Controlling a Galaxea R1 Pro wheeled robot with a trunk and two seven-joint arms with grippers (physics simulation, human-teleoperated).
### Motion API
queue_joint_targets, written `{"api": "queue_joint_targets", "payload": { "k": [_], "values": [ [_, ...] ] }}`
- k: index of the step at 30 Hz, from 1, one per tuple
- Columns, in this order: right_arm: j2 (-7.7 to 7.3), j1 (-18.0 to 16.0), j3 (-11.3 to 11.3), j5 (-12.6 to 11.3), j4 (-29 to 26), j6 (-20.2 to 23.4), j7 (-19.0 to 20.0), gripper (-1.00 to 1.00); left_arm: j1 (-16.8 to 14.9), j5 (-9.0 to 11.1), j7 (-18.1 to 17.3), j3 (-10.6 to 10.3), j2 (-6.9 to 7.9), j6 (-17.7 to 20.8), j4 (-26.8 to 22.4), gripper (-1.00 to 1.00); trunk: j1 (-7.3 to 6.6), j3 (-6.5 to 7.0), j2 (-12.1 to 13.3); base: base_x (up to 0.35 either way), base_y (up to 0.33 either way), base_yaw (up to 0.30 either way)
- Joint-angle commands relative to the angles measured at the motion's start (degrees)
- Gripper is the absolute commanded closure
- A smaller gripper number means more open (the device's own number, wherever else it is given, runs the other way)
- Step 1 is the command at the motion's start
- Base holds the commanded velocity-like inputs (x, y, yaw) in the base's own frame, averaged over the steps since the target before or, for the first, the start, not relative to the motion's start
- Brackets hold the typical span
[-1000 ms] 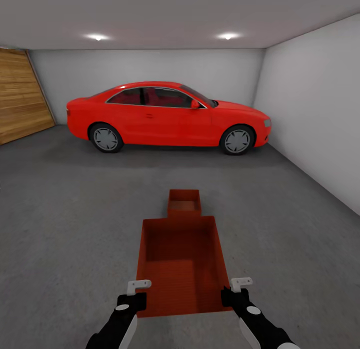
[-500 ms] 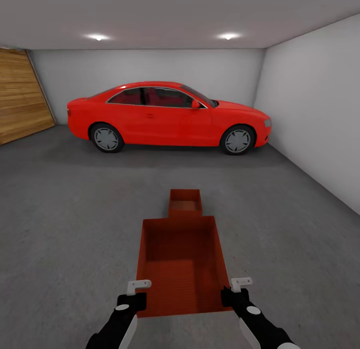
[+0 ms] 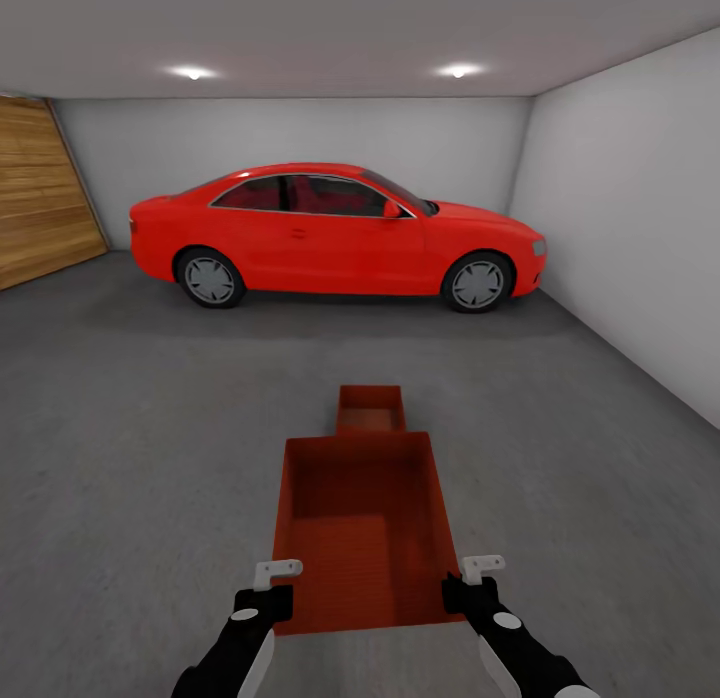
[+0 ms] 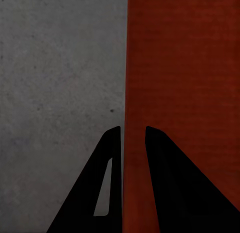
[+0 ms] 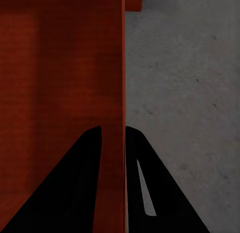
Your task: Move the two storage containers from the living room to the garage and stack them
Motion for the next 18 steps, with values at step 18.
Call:
{"api": "queue_joint_targets", "payload": {
  "k": [18],
  "values": [
    [-0.25,0.0,1.1,-0.9,0.1,-0.2,0.2,1.0,-0.1,-0.8,0.1,0.5,-0.07,0.4,-0.3,1.0,0.04,-0.12,-0.1,0.218,0.0,0.0]
  ]
}}
